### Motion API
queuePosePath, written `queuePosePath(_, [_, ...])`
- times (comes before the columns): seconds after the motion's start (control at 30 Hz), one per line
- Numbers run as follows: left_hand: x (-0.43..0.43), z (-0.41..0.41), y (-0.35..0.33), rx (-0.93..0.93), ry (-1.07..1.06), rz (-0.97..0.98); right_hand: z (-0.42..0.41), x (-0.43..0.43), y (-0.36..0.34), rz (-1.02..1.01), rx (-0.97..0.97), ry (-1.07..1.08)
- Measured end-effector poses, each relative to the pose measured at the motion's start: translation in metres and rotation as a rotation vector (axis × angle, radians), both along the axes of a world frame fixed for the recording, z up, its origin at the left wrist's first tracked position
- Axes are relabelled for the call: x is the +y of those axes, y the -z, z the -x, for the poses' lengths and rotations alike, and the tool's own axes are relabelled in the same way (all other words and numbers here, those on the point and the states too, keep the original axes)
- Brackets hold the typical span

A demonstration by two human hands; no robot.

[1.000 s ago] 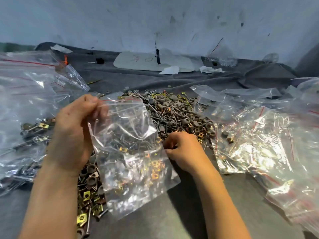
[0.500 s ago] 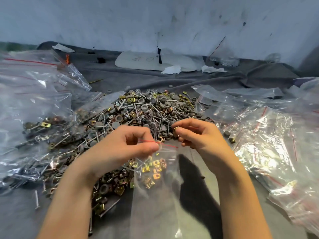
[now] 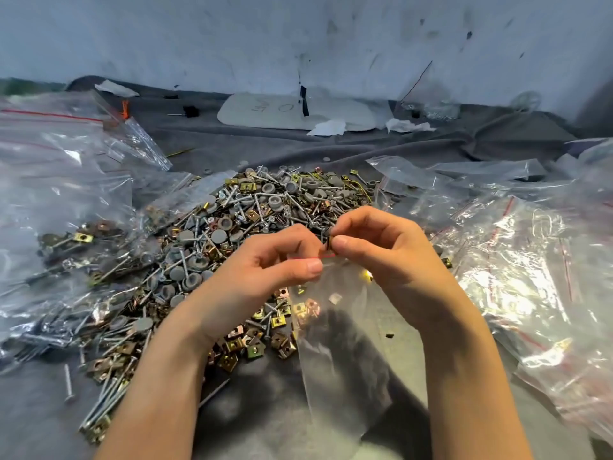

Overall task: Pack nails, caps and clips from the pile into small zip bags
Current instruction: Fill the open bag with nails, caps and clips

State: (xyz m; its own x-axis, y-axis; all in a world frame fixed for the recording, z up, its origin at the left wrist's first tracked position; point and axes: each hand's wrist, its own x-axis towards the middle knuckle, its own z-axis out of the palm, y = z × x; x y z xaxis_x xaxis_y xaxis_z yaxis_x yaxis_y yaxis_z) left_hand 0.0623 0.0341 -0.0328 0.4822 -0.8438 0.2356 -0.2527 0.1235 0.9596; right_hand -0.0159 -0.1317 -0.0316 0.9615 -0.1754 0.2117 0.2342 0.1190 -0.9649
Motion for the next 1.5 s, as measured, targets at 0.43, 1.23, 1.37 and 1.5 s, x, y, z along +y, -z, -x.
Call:
queuePosePath(0.43, [-0.003, -0.008, 0.011, 0.242, -0.038, 0.197, 0.000, -0.016, 0.006, 0.099, 0.012, 0.294])
queuePosePath(1.23, [-0.004, -0.014, 0.014, -0.038, -0.367, 0.174, -0.006, -0.028, 0.023, 0.291, 0.077, 0.409])
queuePosePath(1.37, [-0.007, -0.009, 0.013, -0.078, -0.395, 0.166, -0.002, -0.027, 0.018, 0.019, -0.080, 0.202])
queuePosePath(1.5, [-0.009, -0.006, 0.012, -0.135, -0.416, 0.139, -0.001, -0.024, 0.015, -0.190, -0.146, 0.065])
